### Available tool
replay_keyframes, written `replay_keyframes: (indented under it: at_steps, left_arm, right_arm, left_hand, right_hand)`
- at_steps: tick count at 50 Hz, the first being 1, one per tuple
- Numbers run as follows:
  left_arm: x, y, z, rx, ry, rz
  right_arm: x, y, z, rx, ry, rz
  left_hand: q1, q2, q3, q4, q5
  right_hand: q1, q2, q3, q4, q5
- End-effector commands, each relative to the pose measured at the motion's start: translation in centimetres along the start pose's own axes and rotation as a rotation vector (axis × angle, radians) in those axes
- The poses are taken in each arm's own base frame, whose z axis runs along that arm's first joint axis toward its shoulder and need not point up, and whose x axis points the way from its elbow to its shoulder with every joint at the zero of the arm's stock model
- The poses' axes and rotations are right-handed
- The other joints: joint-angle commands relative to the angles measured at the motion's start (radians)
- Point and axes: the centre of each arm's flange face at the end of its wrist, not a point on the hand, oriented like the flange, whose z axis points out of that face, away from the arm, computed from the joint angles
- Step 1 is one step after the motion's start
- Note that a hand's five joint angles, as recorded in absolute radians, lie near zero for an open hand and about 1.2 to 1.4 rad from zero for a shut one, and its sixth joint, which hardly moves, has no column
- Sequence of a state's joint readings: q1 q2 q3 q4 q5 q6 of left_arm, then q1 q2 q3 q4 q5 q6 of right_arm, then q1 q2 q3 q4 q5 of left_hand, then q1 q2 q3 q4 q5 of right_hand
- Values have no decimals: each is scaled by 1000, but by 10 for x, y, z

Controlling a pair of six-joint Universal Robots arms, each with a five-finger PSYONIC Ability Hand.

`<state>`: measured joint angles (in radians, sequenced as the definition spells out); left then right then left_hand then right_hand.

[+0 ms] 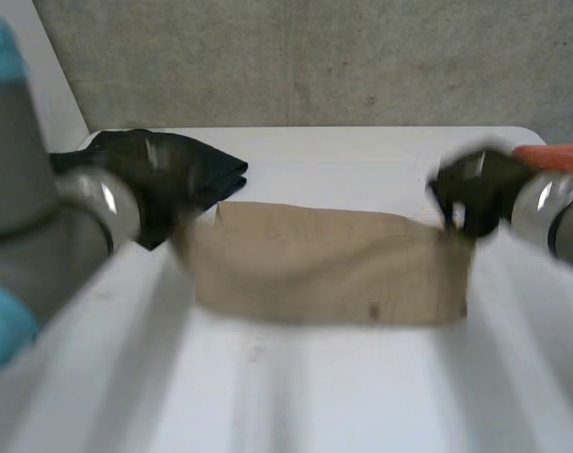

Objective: Fold the laundry.

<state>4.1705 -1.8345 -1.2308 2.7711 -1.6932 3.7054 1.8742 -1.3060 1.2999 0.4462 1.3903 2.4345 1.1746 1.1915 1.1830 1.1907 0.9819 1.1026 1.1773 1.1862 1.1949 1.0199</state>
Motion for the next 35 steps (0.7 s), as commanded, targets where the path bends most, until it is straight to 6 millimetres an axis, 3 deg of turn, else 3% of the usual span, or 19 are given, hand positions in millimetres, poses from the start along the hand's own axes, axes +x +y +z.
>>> replay_keyframes:
  at_steps: [1, 2, 6, 9, 13, 17, 19, 21, 22, 26, 30, 35]
  left_arm:
    - [-80, -111, 0, 533, -276, -147]
    - [-94, -125, -1, 613, -324, -177]
    - [-121, -145, -3, 742, -441, -258]
    - [-126, -146, 0, 762, -469, -284]
    - [-119, -138, 8, 729, -432, -292]
    - [-95, -107, 28, 590, -349, -282]
    - [-75, -84, 37, 495, -274, -267]
    - [-56, -68, 42, 436, -206, -255]
    - [-36, -52, 44, 382, -130, -240]
    - [0, -18, 45, 297, 16, -186]
    - [20, 6, 30, 235, 77, -117]
    - [29, 14, -1, 234, 106, -37]
  right_arm:
    - [94, -97, -4, 561, 473, 194]
    - [110, -111, -9, 661, 564, 234]
    - [137, -135, -21, 862, 717, 287]
    - [138, -138, -18, 887, 722, 278]
    - [122, -131, -1, 819, 630, 268]
    - [95, -102, 23, 635, 484, 271]
    - [72, -77, 38, 496, 379, 279]
    - [57, -62, 45, 416, 311, 287]
    - [45, -47, 50, 344, 255, 299]
    - [23, -25, 62, 264, 167, 314]
    - [9, -23, 71, 286, 85, 294]
    - [-4, -32, 78, 359, 17, 223]
  left_hand:
    - [222, 205, 213, 206, 240]
    - [222, 205, 213, 206, 240]
    - [222, 205, 213, 206, 240]
    - [222, 205, 213, 206, 240]
    - [222, 205, 213, 206, 240]
    - [222, 205, 213, 206, 240]
    - [222, 205, 213, 206, 240]
    - [222, 205, 213, 206, 240]
    - [222, 205, 213, 206, 240]
    - [222, 205, 213, 206, 240]
    - [222, 205, 213, 206, 240]
    - [222, 205, 213, 206, 240]
  right_hand:
    - [294, 219, 210, 201, 202]
    - [294, 219, 210, 201, 202]
    - [294, 219, 210, 201, 202]
    - [294, 219, 210, 201, 202]
    - [294, 219, 210, 201, 202]
    - [294, 219, 210, 201, 202]
    - [235, 160, 152, 143, 143]
    - [-55, -129, -138, -147, -146]
    - [-384, -459, -468, -477, -476]
    - [-754, -829, -838, -846, -846]
    - [-921, -996, -1005, -1014, -1013]
    - [-928, -1003, -1012, -1020, -1020]
